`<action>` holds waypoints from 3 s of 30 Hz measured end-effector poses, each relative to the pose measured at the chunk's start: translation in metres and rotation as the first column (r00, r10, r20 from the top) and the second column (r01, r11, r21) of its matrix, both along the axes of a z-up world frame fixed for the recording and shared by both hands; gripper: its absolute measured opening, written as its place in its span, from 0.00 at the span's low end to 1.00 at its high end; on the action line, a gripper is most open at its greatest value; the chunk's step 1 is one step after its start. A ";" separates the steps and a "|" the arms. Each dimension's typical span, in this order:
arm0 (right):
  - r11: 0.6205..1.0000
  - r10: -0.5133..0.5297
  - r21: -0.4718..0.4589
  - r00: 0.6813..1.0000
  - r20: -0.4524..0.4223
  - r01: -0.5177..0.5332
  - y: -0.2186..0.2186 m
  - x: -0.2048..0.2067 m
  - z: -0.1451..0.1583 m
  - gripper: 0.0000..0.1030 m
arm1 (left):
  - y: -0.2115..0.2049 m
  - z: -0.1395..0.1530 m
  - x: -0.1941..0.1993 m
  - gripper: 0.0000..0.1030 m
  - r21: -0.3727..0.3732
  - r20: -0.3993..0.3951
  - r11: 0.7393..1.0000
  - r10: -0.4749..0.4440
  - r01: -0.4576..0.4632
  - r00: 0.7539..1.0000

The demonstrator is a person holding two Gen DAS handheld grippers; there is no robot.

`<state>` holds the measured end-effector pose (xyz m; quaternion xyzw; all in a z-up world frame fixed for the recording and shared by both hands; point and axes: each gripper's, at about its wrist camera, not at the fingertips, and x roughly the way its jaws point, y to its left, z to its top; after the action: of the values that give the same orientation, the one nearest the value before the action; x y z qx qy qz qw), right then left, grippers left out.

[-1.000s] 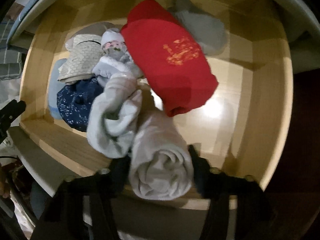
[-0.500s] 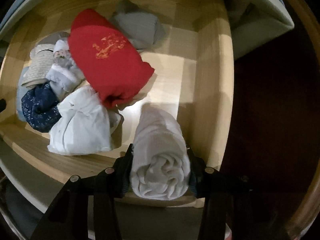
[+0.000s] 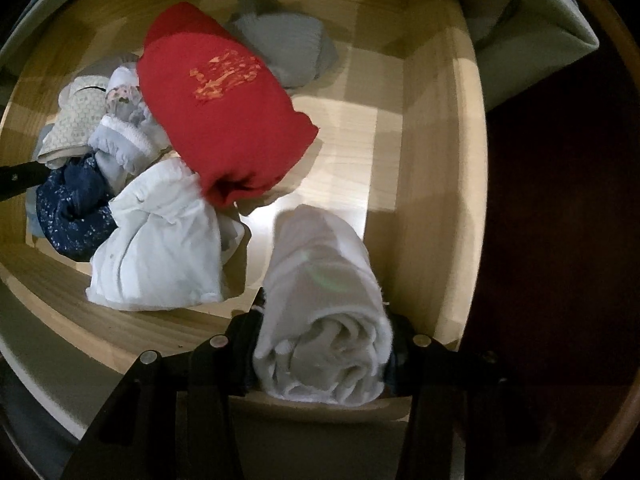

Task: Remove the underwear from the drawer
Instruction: 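Lower the left gripper onto the light blue rolled underwear and close it, then lift the light blue underwear with the left gripper and drop it into the white box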

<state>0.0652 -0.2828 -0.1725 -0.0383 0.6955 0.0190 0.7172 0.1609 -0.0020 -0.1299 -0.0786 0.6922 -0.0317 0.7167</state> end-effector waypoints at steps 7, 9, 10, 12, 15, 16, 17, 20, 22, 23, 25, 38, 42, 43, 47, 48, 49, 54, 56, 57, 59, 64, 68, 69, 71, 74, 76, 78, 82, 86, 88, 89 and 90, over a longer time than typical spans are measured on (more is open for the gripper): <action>1.000 -0.008 0.016 1.000 0.009 0.008 0.005 0.000 0.001 0.44 | 0.003 -0.014 0.008 0.58 0.009 -0.043 1.000 -0.001 0.001 0.999; 1.000 -0.009 0.020 1.000 0.008 0.009 0.004 -0.001 0.003 0.44 | 0.003 -0.014 0.007 0.58 0.025 -0.043 1.000 -0.010 0.011 0.999; 1.000 -0.012 0.023 1.000 0.008 0.012 0.004 0.000 0.002 0.44 | 0.002 -0.015 0.007 0.58 0.036 -0.040 0.999 -0.018 0.019 0.999; 0.999 -0.018 0.031 1.000 0.008 0.018 0.004 0.001 -0.001 0.44 | 0.004 -0.015 0.005 0.58 0.051 -0.042 0.998 -0.020 0.022 0.999; 0.999 -0.024 0.037 1.000 0.006 0.024 0.004 0.002 -0.001 0.44 | 0.009 -0.016 0.003 0.57 0.059 -0.066 0.998 -0.019 0.023 0.998; 0.999 -0.024 0.039 1.000 0.005 0.024 0.004 0.003 -0.001 0.44 | 0.007 -0.016 0.001 0.57 0.063 -0.070 0.997 -0.037 0.041 0.997; 0.999 -0.024 0.039 1.000 0.006 0.024 0.004 0.004 0.001 0.44 | 0.003 -0.017 0.000 0.57 0.080 -0.074 0.995 -0.048 0.054 0.996; 0.999 -0.031 0.034 0.999 0.009 0.030 0.004 0.005 0.000 0.45 | -0.004 -0.020 -0.004 0.57 0.129 -0.083 0.988 -0.076 0.087 0.994; 0.999 -0.034 0.030 0.999 0.014 0.034 0.003 0.005 0.000 0.45 | -0.008 -0.021 -0.005 0.57 0.142 -0.093 0.985 -0.085 0.097 0.992; 0.999 -0.036 0.028 0.999 0.019 0.036 0.003 0.004 0.000 0.46 | -0.008 -0.020 -0.004 0.57 0.140 -0.096 0.985 -0.089 0.102 0.991; 0.999 -0.039 0.024 0.999 0.021 0.039 0.003 0.004 -0.001 0.46 | -0.008 -0.021 -0.003 0.57 0.129 -0.105 0.986 -0.096 0.109 0.990; 0.999 -0.052 -0.008 0.998 0.026 0.052 0.018 0.004 -0.008 0.46 | 0.002 -0.033 -0.002 0.43 0.104 -0.070 0.990 -0.083 0.091 0.994; 0.999 -0.051 -0.012 0.998 0.025 0.051 0.016 0.006 -0.006 0.45 | -0.001 -0.030 -0.003 0.40 0.119 -0.045 0.988 -0.095 0.100 0.994; 0.999 -0.052 -0.012 0.998 0.026 0.052 0.016 0.006 -0.006 0.45 | -0.002 -0.030 -0.003 0.39 0.118 -0.042 0.988 -0.094 0.099 0.995; 0.998 -0.053 -0.018 0.998 0.022 0.054 0.014 0.008 -0.009 0.44 | -0.004 -0.026 -0.006 0.37 0.117 -0.035 0.989 -0.086 0.089 0.996; 0.998 -0.053 -0.018 0.998 0.022 0.054 0.014 0.009 -0.010 0.44 | -0.007 -0.025 -0.007 0.36 0.119 -0.030 0.989 -0.090 0.093 0.995; 0.998 -0.054 -0.021 0.998 0.023 0.054 0.014 0.009 -0.010 0.43 | -0.009 -0.023 -0.008 0.36 0.116 -0.024 0.989 -0.093 0.096 0.995; 0.998 -0.053 -0.029 0.998 0.030 0.054 0.013 0.011 -0.010 0.41 | -0.015 -0.001 -0.017 0.36 0.091 0.008 0.991 -0.099 0.098 0.995; 0.998 -0.052 -0.041 0.998 0.037 0.054 0.013 0.011 -0.011 0.41 | -0.013 0.013 -0.019 0.36 0.084 0.027 0.991 -0.107 0.104 0.994; 0.997 -0.051 -0.047 0.998 0.042 0.053 0.014 0.011 -0.010 0.40 | -0.013 0.020 -0.020 0.36 0.083 0.039 0.991 -0.107 0.104 0.993; 0.997 -0.051 -0.054 0.998 0.045 0.054 0.014 0.011 -0.011 0.40 | -0.011 0.034 -0.023 0.36 0.082 0.063 0.991 -0.113 0.108 0.992; 0.997 -0.055 -0.052 0.998 0.042 0.057 0.013 0.011 -0.011 0.40 | -0.003 0.072 -0.034 0.36 0.080 0.123 0.989 -0.134 0.125 0.983; 0.997 -0.056 -0.052 0.998 0.041 0.058 0.014 0.012 -0.010 0.40 | 0.007 0.105 -0.041 0.36 0.056 0.169 0.991 -0.128 0.120 0.977; 0.997 -0.055 -0.052 0.998 0.041 0.057 0.014 0.011 -0.010 0.40 | 0.009 0.111 -0.041 0.36 0.054 0.183 0.991 -0.131 0.123 0.974; 0.997 -0.055 -0.051 0.998 0.040 0.057 0.014 0.012 -0.010 0.40 | 0.015 0.121 -0.040 0.36 0.061 0.206 0.990 -0.133 0.123 0.969; 0.997 -0.055 -0.051 0.998 0.041 0.057 0.013 0.011 -0.011 0.40 | 0.024 0.145 -0.040 0.36 0.063 0.247 0.990 -0.134 0.122 0.960; 0.997 -0.054 -0.051 0.998 0.042 0.057 0.013 0.011 -0.011 0.40 | 0.029 0.162 -0.039 0.36 0.064 0.277 0.991 -0.130 0.117 0.952; 0.997 -0.055 -0.051 0.998 0.042 0.058 0.013 0.011 -0.011 0.40 | 0.032 0.183 -0.039 0.36 0.066 0.314 0.992 -0.127 0.112 0.941; 0.997 -0.056 -0.051 0.998 0.043 0.058 0.013 0.011 -0.011 0.39 | 0.032 0.223 -0.039 0.36 0.075 0.381 0.989 -0.149 0.130 0.912; 0.997 -0.055 -0.051 0.997 0.045 0.058 0.013 0.010 -0.011 0.39 | 0.026 0.268 -0.028 0.35 0.083 0.465 0.988 -0.157 0.134 0.871; 0.997 -0.055 -0.051 0.997 0.044 0.058 0.013 0.010 -0.011 0.39 | 0.022 0.287 -0.018 0.36 0.093 0.502 0.987 -0.160 0.131 0.850; 0.997 -0.056 -0.050 0.997 0.044 0.058 0.013 0.010 -0.011 0.39 | 0.018 0.295 -0.011 0.36 0.097 0.516 0.986 -0.164 0.133 0.841; 0.997 -0.056 -0.050 0.997 0.045 0.058 0.013 0.010 -0.010 0.39 | 0.014 0.300 -0.006 0.36 0.095 0.525 0.986 -0.166 0.137 0.835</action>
<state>0.0751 -0.2700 -0.1829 -0.0369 0.6808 -0.0201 0.7313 0.1553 0.0119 0.1700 0.0076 0.4716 -0.0901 0.8772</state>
